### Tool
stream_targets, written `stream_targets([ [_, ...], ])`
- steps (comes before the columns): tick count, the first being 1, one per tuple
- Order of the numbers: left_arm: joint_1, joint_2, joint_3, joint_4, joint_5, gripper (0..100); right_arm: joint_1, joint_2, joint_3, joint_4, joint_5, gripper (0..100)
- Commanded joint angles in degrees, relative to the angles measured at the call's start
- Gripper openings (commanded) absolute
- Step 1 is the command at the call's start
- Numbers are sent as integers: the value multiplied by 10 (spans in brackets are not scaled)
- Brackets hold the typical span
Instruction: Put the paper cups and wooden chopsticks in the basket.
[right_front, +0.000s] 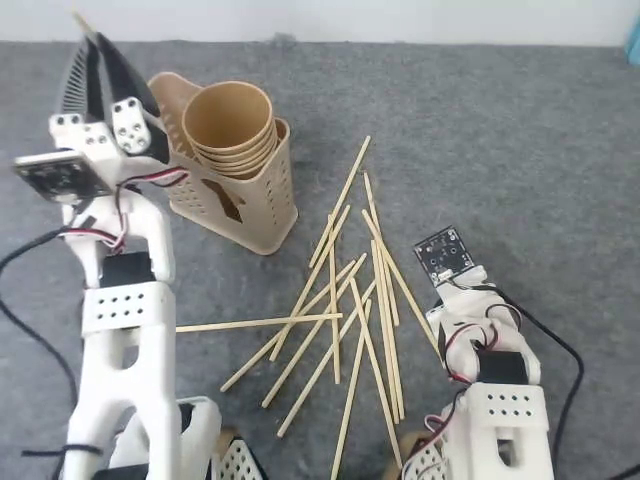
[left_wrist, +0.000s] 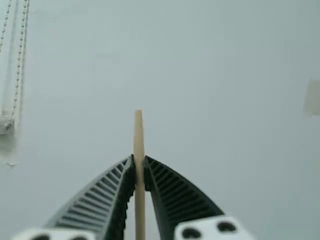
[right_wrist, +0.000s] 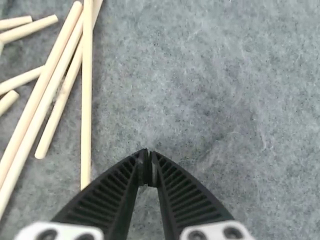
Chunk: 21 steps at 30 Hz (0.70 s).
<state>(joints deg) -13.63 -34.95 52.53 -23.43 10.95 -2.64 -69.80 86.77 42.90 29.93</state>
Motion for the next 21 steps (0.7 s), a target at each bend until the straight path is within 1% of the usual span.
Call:
stream_targets([
  [1, 0, -22, -3, 36, -33, 145, 1, -2, -4, 2, 14, 8],
  [3, -8, -22, -26, 91, -33, 205, 1, -2, -4, 2, 14, 8],
  [6, -47, -22, -104, 191, -33, 216, 1, -2, -4, 2, 14, 8],
  [8, -78, -22, -175, 293, -33, 216, 1, -2, -4, 2, 14, 8],
  [13, -156, -22, -376, 617, -33, 216, 1, -2, -4, 2, 14, 8],
  [15, -189, -22, -439, 726, -33, 216, 1, -2, -4, 2, 14, 8],
  [17, -222, -22, -477, 811, -22, 213, 1, -2, -4, 2, 14, 8],
  [21, -292, -18, -480, 929, 17, 190, 1, -2, -4, 2, 14, 8],
])
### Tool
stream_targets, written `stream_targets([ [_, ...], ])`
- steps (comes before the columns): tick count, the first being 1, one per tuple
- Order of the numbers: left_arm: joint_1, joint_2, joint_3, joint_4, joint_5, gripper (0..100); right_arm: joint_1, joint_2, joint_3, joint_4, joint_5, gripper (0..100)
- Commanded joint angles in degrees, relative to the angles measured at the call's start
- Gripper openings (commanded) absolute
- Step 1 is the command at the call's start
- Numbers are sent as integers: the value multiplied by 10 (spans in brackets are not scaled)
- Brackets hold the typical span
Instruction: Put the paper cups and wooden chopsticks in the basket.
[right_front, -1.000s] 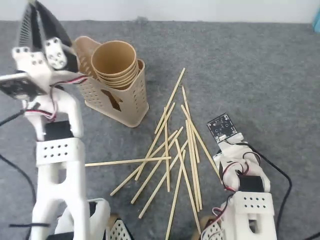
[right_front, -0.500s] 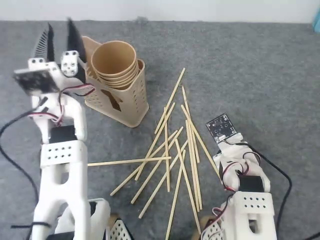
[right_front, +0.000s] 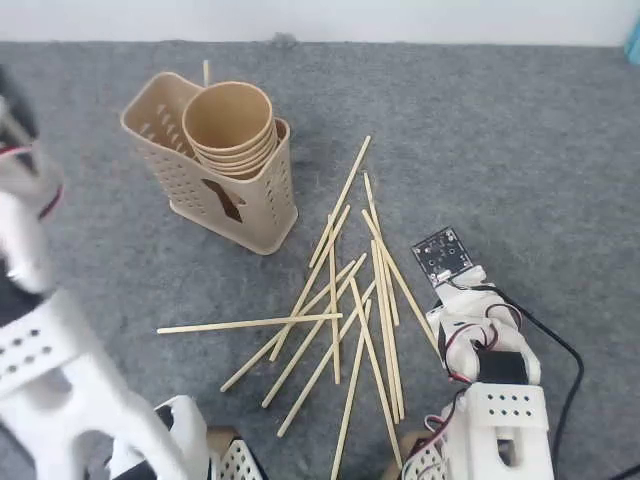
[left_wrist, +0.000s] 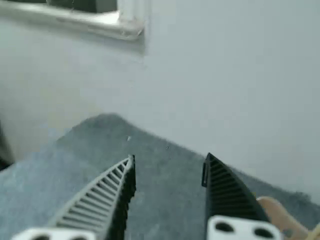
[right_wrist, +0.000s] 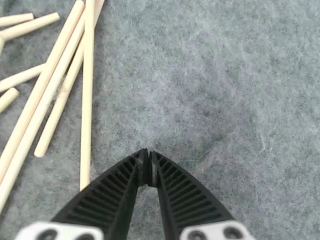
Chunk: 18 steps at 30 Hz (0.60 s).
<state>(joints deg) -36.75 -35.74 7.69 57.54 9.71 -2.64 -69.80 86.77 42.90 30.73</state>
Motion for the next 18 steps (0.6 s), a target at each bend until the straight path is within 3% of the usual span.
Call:
stream_targets([
  [1, -72, -10, -19, 143, 29, 185, 1, -2, -4, 2, 6, 8],
  [6, -125, -13, 139, 141, 27, 160, 1, -2, -7, 4, 6, 9],
  [12, -156, -13, 400, -36, 27, 141, -3, 4, -25, 13, -23, 9],
  [18, -143, -13, 578, -159, -4, 142, -22, 4, -116, 110, -28, 28],
])
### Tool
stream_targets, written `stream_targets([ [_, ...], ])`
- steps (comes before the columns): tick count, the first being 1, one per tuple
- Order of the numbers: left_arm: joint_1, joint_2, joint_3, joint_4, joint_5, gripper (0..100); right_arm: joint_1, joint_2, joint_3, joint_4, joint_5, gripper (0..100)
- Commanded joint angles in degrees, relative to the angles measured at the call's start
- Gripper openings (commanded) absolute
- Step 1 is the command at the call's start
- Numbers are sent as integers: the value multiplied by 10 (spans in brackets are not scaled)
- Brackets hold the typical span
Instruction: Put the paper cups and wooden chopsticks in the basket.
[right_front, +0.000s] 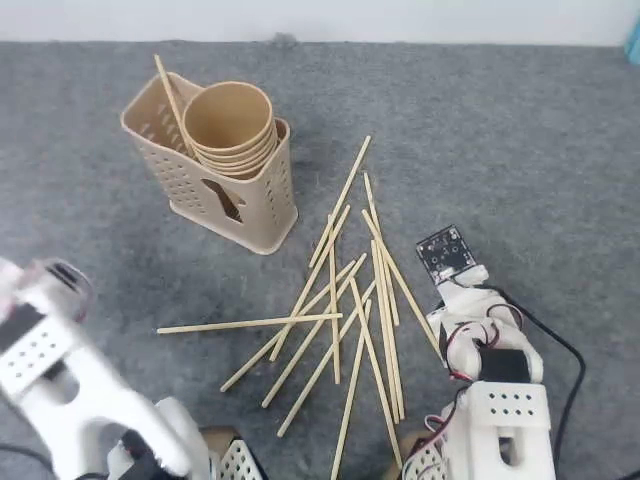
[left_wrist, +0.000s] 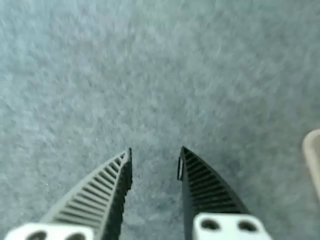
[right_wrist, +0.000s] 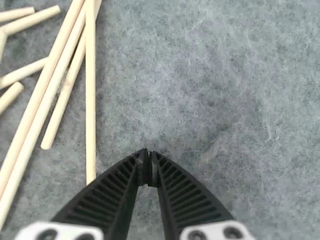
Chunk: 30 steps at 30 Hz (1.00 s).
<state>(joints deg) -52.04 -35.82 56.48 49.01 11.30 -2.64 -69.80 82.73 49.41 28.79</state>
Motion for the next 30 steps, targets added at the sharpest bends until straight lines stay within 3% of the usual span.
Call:
stream_targets([
  [1, 21, -12, 107, -86, -23, 142, -32, 4, -96, 66, -10, 49],
  [4, 35, -13, 114, -98, -40, 142, -80, 4, -156, 110, -11, 106],
  [10, 35, -9, 116, -99, -44, 143, -166, 43, -210, 93, -16, 88],
  [20, 36, -7, 126, -124, -45, 144, -175, 404, -344, -46, -35, 91],
  [30, 36, -7, 126, -124, -45, 144, -189, 658, -501, -58, -36, 91],
])
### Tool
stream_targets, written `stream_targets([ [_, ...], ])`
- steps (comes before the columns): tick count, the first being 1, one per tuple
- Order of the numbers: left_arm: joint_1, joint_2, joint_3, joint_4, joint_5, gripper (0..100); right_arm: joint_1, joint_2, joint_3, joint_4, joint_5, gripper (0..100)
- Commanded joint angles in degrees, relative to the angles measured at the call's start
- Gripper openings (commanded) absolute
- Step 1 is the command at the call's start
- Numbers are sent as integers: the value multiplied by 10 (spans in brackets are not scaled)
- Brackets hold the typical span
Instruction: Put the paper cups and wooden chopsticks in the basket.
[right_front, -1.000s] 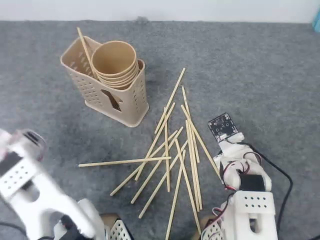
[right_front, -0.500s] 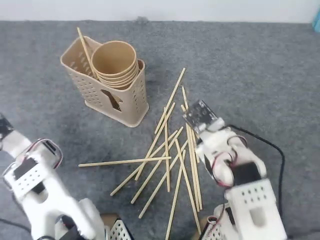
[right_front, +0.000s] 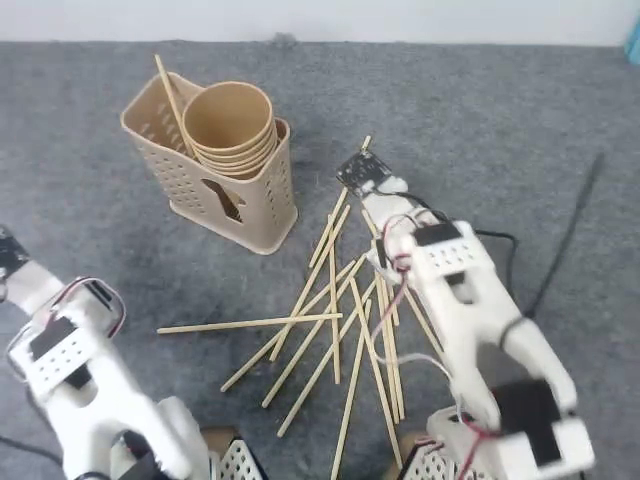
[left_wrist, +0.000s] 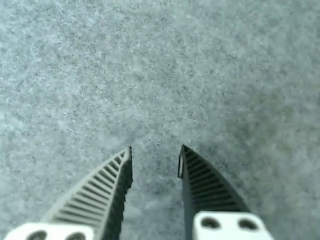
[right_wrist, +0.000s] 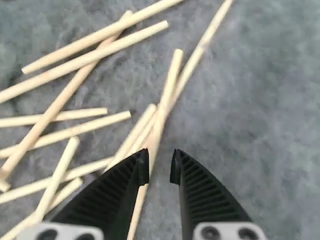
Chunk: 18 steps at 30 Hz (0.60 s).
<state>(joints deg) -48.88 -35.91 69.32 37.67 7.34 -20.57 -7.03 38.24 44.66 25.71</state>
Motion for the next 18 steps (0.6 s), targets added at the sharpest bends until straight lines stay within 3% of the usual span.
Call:
stream_targets([
  [1, 4, -6, -2, -11, -5, 144, -11, 46, -65, -11, -5, 91],
  [12, 16, -6, 0, -21, -6, 145, 10, 147, -136, 5, -5, 83],
  [15, 16, -6, 0, -21, -6, 145, 9, 143, -137, 8, -4, 0],
  [18, 16, -6, 0, -21, -6, 144, 7, 124, -146, 39, -4, 5],
])
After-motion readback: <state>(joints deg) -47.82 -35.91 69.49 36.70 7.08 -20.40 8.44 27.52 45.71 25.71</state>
